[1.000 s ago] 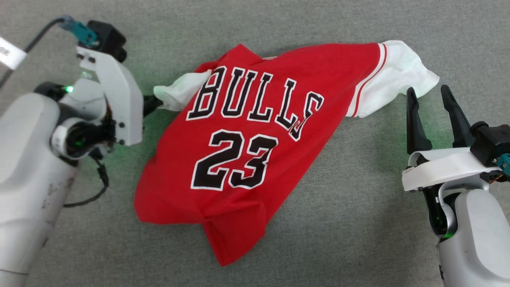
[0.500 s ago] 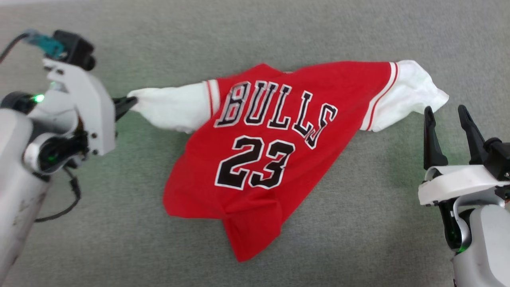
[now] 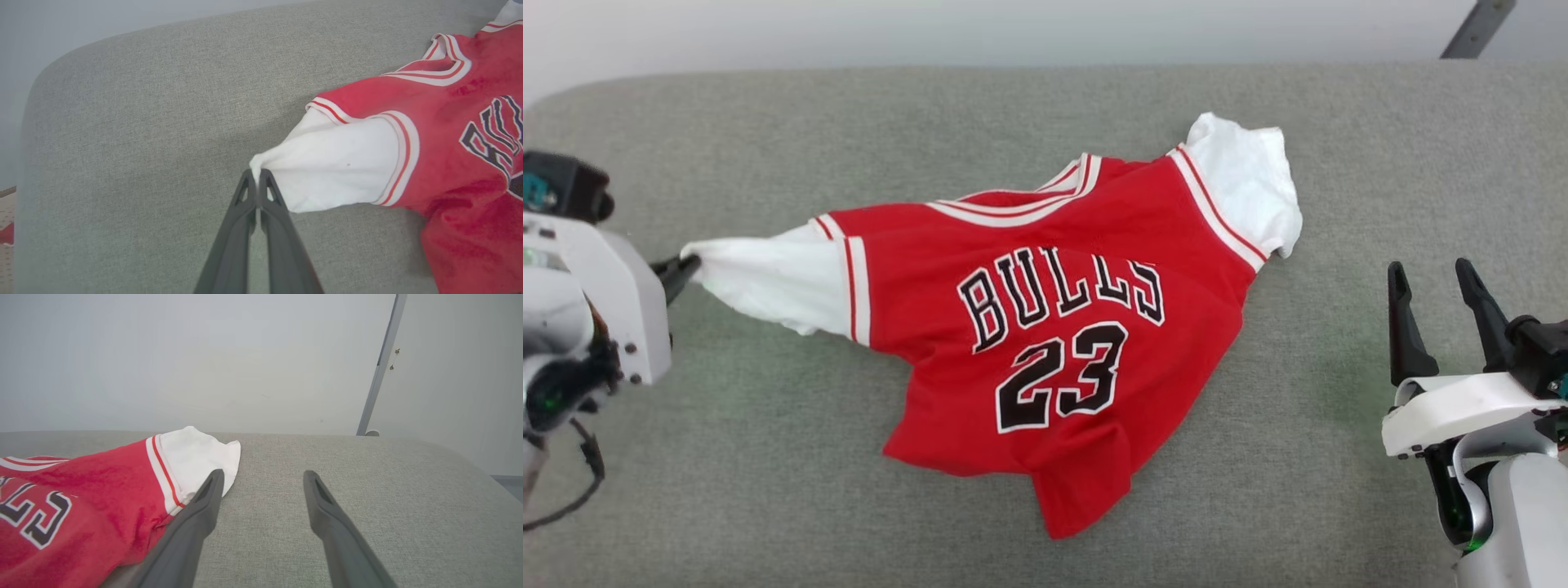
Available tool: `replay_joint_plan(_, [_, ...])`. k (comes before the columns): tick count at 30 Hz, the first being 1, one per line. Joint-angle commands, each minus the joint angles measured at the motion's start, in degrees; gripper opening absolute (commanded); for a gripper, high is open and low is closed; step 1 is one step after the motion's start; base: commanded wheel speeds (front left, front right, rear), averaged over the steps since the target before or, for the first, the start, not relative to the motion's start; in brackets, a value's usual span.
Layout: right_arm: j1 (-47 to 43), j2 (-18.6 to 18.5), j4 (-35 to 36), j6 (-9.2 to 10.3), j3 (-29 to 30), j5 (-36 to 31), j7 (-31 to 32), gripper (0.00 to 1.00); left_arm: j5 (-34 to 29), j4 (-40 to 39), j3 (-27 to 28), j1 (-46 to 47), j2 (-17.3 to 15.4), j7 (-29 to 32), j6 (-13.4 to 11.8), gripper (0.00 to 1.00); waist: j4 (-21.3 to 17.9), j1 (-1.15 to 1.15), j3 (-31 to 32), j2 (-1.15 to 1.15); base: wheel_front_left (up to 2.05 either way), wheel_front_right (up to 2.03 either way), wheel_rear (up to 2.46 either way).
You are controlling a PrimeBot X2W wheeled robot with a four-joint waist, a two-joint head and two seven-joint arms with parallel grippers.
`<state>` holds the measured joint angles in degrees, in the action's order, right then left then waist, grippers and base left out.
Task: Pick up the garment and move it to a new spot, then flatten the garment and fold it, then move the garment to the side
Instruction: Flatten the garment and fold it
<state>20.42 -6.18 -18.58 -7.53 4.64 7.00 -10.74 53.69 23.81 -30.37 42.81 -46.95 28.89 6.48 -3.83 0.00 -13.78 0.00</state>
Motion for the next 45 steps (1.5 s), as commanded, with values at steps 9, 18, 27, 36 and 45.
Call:
replay_joint_plan(9, [-1.2,-0.1,1.1,0.08,-1.3,0.9,1.0,1.00,0.4,5.9,-1.5,-3.2,2.9,-3.1,0.4,0.00,0.3,0.00,1.1,0.00,0.00,0.00,0.00])
replay_joint_plan(18, [-1.1,0.2,1.2,0.08,-1.9,1.3,1.5,1.00,2.2,10.7,-3.5,-2.9,5.6,-3.5,0.9,1.00,-0.4,0.00,1.1,0.00,0.00,0.00,0.00])
replay_joint_plan(27, [-1.9,0.5,1.3,0.08,-4.3,3.1,2.3,1.00,2.3,9.1,-3.6,-1.0,4.1,-4.8,1.0,1.00,0.4,0.00,2.8,0.00,0.00,0.00,0.00])
replay_joint_plan(36, [-3.8,-0.1,0.7,0.08,-13.7,8.3,9.5,1.00,1.7,1.8,-0.6,-4.9,2.9,-14.1,-1.2,1.00,2.9,0.00,5.5,0.00,0.00,0.00,0.00])
replay_joint_plan(45, [-2.2,-1.3,-0.8,0.08,-20.3,12.0,24.0,1.00,0.0,-7.6,4.2,-14.7,1.1,-29.8,-6.5,1.00,6.8,0.00,5.4,0.00,0.00,0.00,0.00])
